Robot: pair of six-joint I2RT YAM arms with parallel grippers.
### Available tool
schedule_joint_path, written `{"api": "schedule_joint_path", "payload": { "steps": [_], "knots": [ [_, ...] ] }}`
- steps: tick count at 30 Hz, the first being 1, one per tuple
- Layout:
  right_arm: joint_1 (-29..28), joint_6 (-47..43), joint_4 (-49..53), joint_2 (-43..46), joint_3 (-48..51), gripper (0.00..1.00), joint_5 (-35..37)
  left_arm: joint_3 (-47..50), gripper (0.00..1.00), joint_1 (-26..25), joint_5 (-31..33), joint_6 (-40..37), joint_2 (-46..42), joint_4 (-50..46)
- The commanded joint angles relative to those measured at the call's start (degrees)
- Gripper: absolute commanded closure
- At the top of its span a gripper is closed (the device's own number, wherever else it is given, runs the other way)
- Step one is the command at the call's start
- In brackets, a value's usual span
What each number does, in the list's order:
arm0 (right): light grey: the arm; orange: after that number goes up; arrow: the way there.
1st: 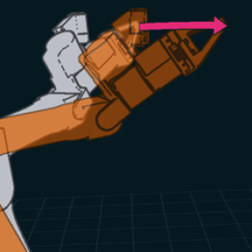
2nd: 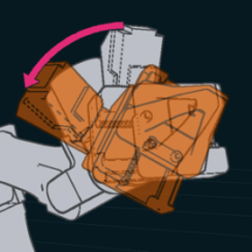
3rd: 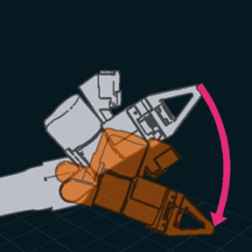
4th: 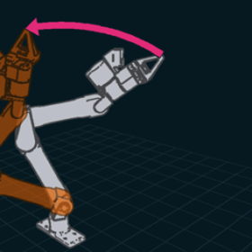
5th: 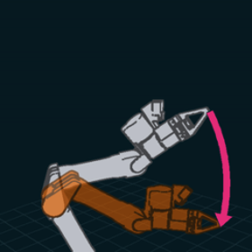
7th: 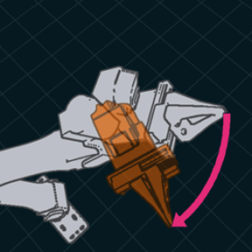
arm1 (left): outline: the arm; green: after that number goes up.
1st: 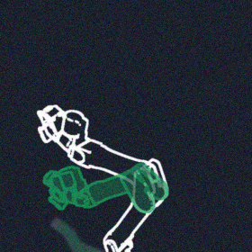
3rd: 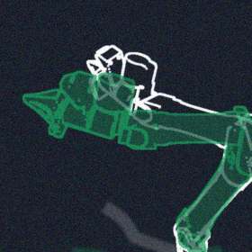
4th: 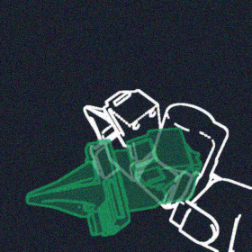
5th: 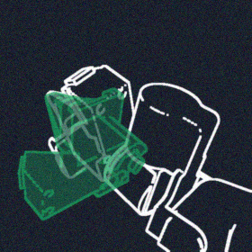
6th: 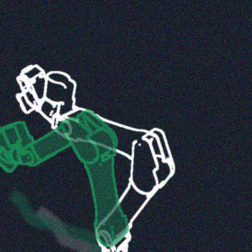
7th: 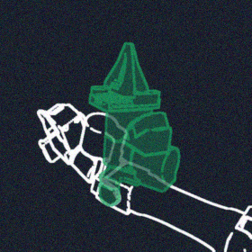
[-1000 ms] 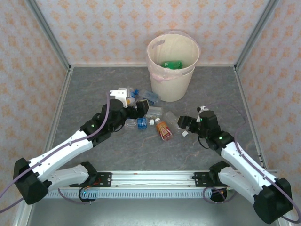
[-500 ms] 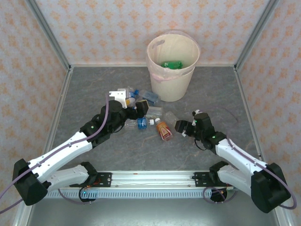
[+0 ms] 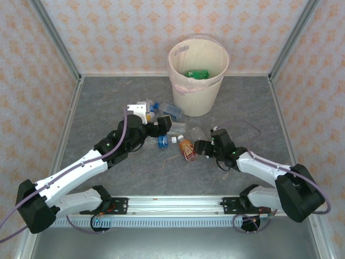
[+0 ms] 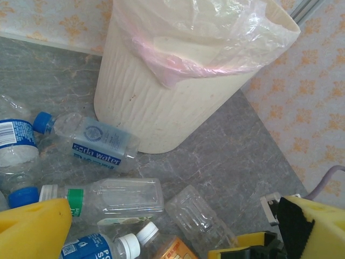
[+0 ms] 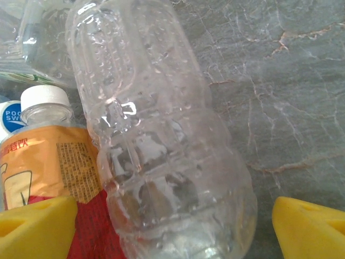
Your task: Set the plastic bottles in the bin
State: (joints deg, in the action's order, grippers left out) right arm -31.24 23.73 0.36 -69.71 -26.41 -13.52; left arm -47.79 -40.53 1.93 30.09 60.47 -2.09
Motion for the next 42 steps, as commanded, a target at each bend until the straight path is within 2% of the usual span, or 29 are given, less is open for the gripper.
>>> {"api": "schedule_joint_path", "payload": {
  "steps": [1,8,16,28,31,35,42],
  "knots": [
    [-0.43,-1.28,-2.06,-1.58,-2.01,0.07,2.18,-1.58,0.01,-0.29,-0.51,0.57,0.09,0.51],
    [-0.4,-1.92,-2.76,-4.83,-3.76,0.01,3.7,-2.04,0.01,-0.34,-0.9,0.94,0.26,0.58],
    [-0.44,-1.58,-3.1,-8.37,-5.22,0.01,4.73,-2.07,0.01,-0.34,-0.79,0.85,0.02,-0.14],
    [-0.5,1.12,-2.91,-10.97,-5.61,0.14,6.32,-1.47,0.01,-0.32,-0.08,1.42,-0.44,-0.16],
    [-0.58,1.31,-2.65,-9.95,-5.19,0.16,7.19,-1.18,0.01,-0.34,0.0,1.79,-0.7,0.06],
    [-0.82,1.97,-2.38,-7.51,-4.51,0.26,7.4,-0.86,0.01,-0.33,-0.14,2.43,-1.18,0.15],
    [-0.85,2.37,-0.76,-3.66,-4.01,0.35,8.2,-0.09,0.01,-0.33,0.13,2.78,-2.26,0.32]
  ]
}}
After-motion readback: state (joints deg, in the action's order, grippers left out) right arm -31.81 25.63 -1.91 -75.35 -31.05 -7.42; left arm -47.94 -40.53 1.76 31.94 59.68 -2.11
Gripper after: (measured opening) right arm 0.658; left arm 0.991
